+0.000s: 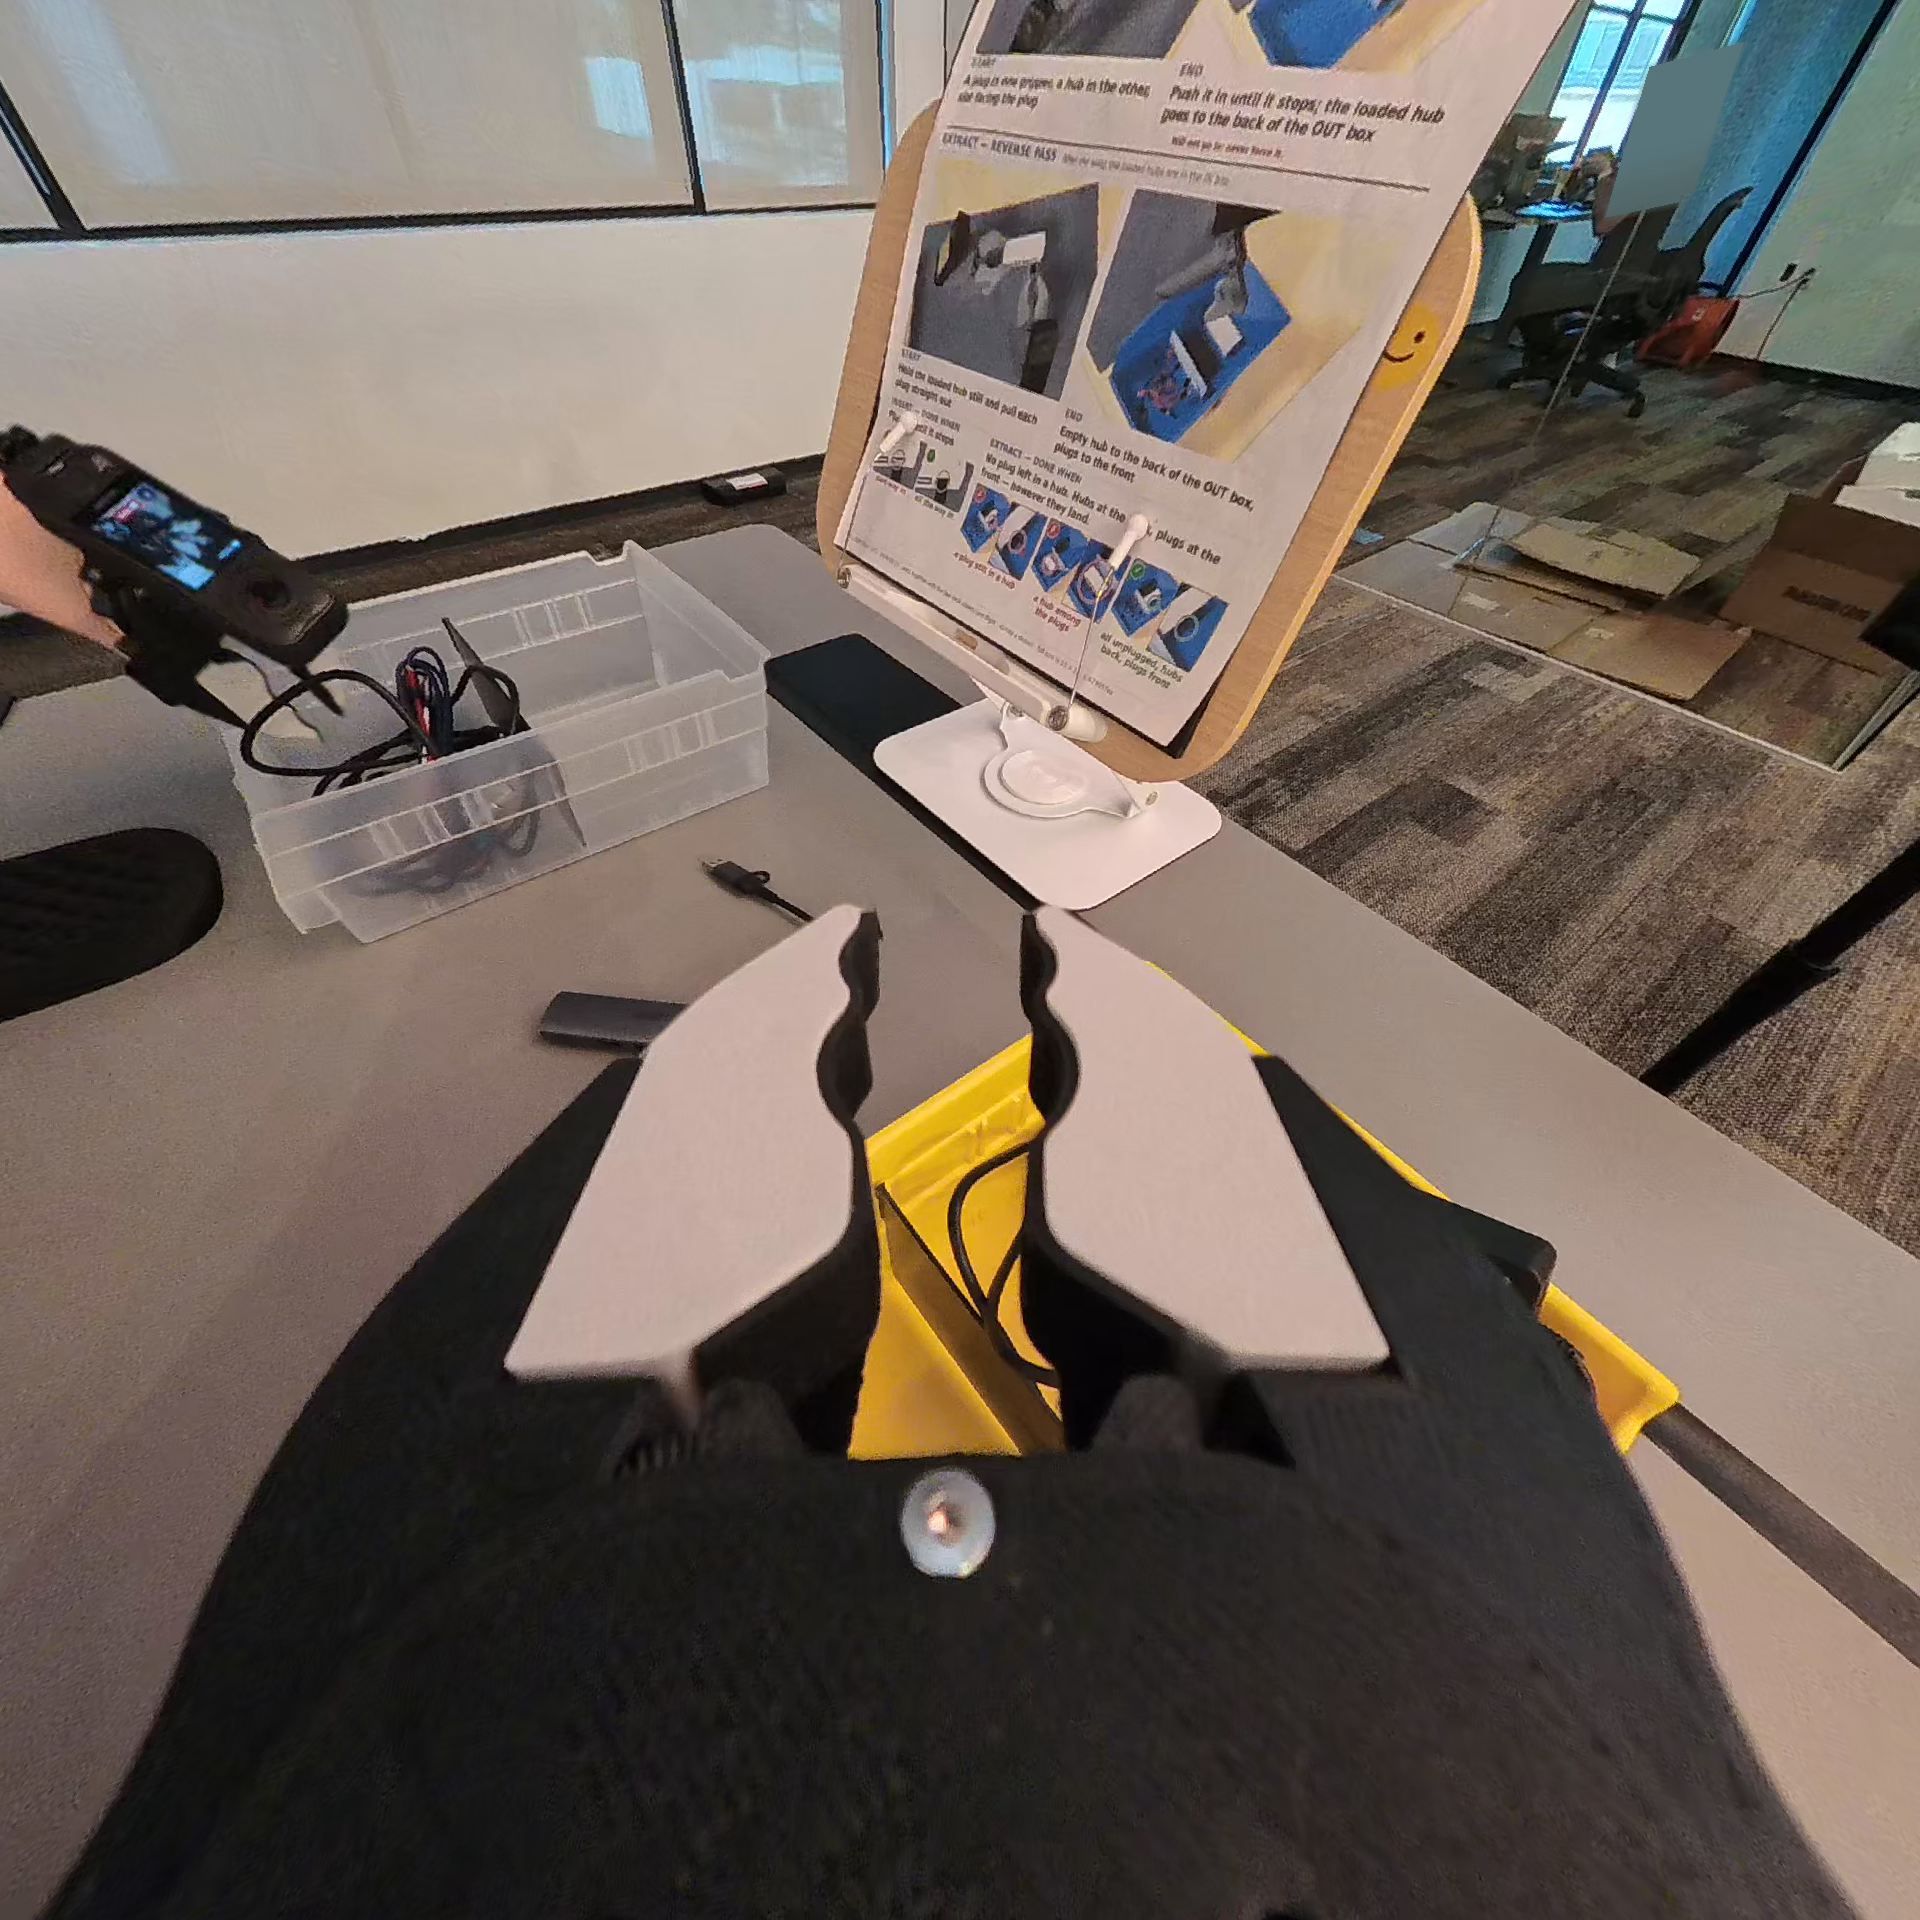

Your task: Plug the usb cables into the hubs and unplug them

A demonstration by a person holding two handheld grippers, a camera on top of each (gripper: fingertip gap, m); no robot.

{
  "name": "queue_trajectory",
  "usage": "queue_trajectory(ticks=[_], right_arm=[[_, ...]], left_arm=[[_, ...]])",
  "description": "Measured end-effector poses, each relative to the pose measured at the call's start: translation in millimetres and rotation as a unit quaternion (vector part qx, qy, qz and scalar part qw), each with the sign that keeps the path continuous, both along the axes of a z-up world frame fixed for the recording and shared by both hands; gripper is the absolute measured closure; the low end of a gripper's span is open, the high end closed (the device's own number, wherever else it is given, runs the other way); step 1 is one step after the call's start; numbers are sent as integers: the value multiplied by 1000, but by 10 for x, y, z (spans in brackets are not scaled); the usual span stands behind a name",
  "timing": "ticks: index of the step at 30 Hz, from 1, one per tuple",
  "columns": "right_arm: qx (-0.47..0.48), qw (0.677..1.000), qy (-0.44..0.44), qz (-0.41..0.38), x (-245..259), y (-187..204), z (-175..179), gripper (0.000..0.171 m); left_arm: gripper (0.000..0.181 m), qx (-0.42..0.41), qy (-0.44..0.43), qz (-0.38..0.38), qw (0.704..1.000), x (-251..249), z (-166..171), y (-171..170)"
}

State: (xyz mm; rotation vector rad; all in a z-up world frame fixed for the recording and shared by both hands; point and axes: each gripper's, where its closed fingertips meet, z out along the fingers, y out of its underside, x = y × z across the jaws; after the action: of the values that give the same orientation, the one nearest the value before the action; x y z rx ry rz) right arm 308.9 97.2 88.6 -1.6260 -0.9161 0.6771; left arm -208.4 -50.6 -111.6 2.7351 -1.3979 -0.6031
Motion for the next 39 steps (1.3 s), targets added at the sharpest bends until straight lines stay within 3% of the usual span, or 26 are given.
queue_trajectory(ticks=[3,9,13,21,28,39], right_arm=[[-2,1000,-6,-1,-9,10,-23,145],[-3,1000,-14,-1,-32,8,-45,145],[-4,1000,-19,2,-52,7,-61,145],[-10,999,-37,6,-119,25,-121,145],[-13,997,-78,13,-210,24,-238,145],[21,994,-102,23,-365,12,-215,145]], left_arm=[[160,-25,9,8,1000,-30,9,-36],[162,-59,45,-125,989,87,-165,38],[161,-69,25,-173,982,162,-273,116],[158,-114,25,-212,970,152,-325,98],[156,-135,-29,-208,968,274,-358,50],[159,-123,-22,-245,961,195,-323,72]])
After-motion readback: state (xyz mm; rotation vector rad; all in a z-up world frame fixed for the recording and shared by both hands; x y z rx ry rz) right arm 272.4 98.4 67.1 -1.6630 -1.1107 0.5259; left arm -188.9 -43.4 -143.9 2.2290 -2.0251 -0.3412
